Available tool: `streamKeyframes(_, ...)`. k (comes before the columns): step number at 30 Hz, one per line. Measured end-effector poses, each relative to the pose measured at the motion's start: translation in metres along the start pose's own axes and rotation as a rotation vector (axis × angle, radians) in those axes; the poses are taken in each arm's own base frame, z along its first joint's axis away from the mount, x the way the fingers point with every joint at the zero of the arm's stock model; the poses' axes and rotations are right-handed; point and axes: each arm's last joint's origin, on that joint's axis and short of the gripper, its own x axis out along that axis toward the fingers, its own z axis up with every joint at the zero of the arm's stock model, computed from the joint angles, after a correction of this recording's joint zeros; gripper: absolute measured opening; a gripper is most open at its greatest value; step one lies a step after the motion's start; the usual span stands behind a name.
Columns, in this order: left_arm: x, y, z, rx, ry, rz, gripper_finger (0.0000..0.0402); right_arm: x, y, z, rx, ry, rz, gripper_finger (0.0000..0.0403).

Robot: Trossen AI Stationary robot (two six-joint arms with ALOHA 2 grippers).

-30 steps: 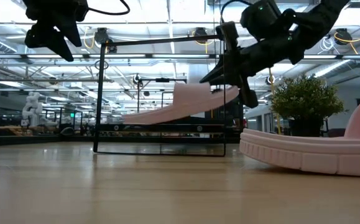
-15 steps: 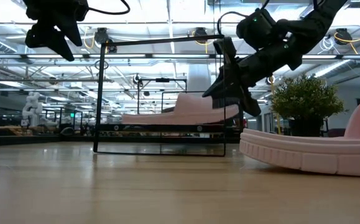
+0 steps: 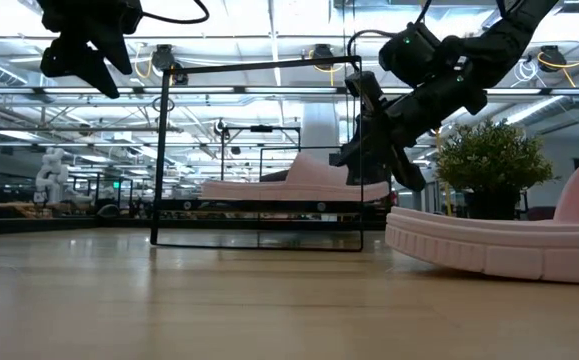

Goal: Pick and place slides into the shelf
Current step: Put the top pink slides on the shelf

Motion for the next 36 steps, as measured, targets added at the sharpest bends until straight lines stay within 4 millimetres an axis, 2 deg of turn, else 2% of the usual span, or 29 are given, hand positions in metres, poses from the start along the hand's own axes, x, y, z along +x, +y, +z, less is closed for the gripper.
streamKeyframes(17,0.0,0.0,0.0,-0.013,0.0,0.0,0.0209,-0.004,-0.013,0.014,-0.044,-0.03,-0.048,0.0008)
streamKeyframes(36,0.0,-0.004,0.003,-0.014,-0.031,-0.042,0.0209,-0.005,-0.017,0.013,-0.049,-0.015,-0.078,0.0009)
